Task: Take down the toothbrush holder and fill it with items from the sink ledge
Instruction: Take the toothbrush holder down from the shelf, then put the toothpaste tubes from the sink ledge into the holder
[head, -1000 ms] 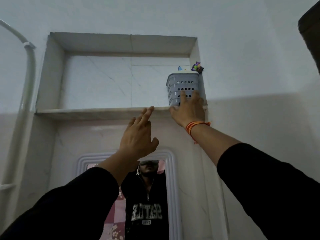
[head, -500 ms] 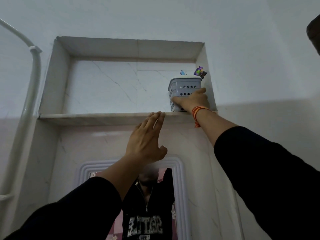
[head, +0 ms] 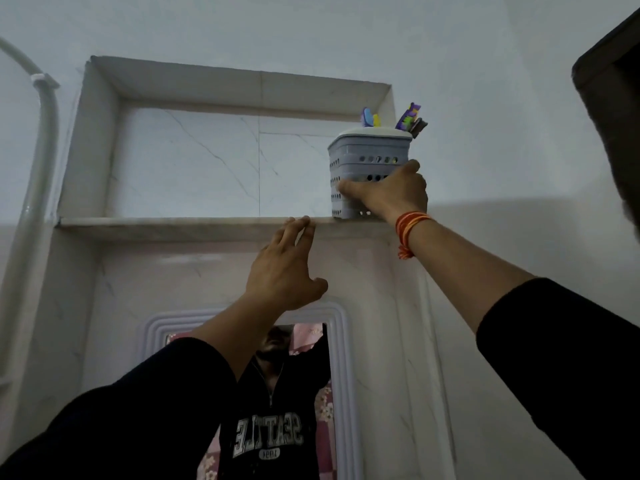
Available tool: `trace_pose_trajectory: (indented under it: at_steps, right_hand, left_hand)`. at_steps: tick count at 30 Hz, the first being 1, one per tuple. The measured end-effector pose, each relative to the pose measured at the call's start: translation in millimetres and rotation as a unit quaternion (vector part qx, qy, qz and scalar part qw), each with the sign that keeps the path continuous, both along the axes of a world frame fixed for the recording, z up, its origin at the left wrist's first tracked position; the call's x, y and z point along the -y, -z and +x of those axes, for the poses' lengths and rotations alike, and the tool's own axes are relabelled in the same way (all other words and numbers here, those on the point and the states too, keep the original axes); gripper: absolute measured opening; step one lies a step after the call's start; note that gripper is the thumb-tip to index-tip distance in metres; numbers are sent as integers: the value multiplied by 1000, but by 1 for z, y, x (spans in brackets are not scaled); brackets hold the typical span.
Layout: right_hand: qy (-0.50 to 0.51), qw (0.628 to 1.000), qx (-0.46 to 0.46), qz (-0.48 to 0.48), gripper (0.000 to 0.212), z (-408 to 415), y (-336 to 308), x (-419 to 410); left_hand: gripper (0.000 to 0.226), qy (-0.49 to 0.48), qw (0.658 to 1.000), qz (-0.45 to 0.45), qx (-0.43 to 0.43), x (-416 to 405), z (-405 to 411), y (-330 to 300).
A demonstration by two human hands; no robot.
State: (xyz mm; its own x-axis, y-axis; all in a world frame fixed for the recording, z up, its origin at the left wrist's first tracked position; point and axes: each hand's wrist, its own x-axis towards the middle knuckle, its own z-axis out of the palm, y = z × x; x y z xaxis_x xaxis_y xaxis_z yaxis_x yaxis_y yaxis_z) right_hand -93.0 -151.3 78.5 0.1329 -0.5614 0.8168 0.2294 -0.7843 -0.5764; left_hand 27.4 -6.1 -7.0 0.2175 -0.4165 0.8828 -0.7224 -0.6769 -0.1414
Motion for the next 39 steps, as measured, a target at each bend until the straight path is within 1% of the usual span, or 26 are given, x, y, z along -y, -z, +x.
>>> trace_pose_trajectory:
  at_steps: [2,4,7,9,12,15,18,21,23,26,29,33,36,39]
  right_hand:
    - [-8,1000,7,-11,117,-10,15,-6]
    - [-17,1000,14,-18,121,-18,33,-10]
    - [-35,999,-12,-16,123,-26,72,-20]
    - [-49,998,-32,-13,123,-28,107,-27]
    - [-64,996,-63,0,118,-28,169,-38]
    - [-100,990,-91,28,112,-25,240,-48]
    - [-114,984,-126,60,113,-15,321,-57]
    - [-100,980,-144,92,118,-12,401,-64]
    - [-92,972,-174,125,121,-12,454,-69]
    - [-74,953,-232,181,125,-16,531,-74]
    - [-65,929,-276,238,125,-22,600,-78]
    - [-56,905,-314,280,118,-31,670,-85]
    - [-59,885,-342,311,120,-38,710,-95]
    - [-44,875,-350,330,122,-49,738,-103]
  left_hand:
    - [94,32,999,-15,-17,-4,-1,8]
    - [86,68,996,-35,-53,-9,-1,25]
    - [77,97,988,-44,-116,-19,6,63]
    - [69,111,982,-53,-140,-27,11,92]
    - [57,137,971,-47,-190,-38,18,138]
    - [56,143,961,-18,-235,-49,21,194]
    - [48,154,947,10,-282,-58,21,255]
    - [36,135,931,53,-334,-62,14,309]
    - [35,126,908,88,-389,-65,14,350]
    - [31,108,862,142,-474,-70,21,408]
    - [26,68,818,222,-526,-69,31,459]
    - [24,37,767,317,-556,-59,44,514]
    - [29,13,726,400,-559,-50,58,554]
    - [36,0,712,465,-526,-43,58,570]
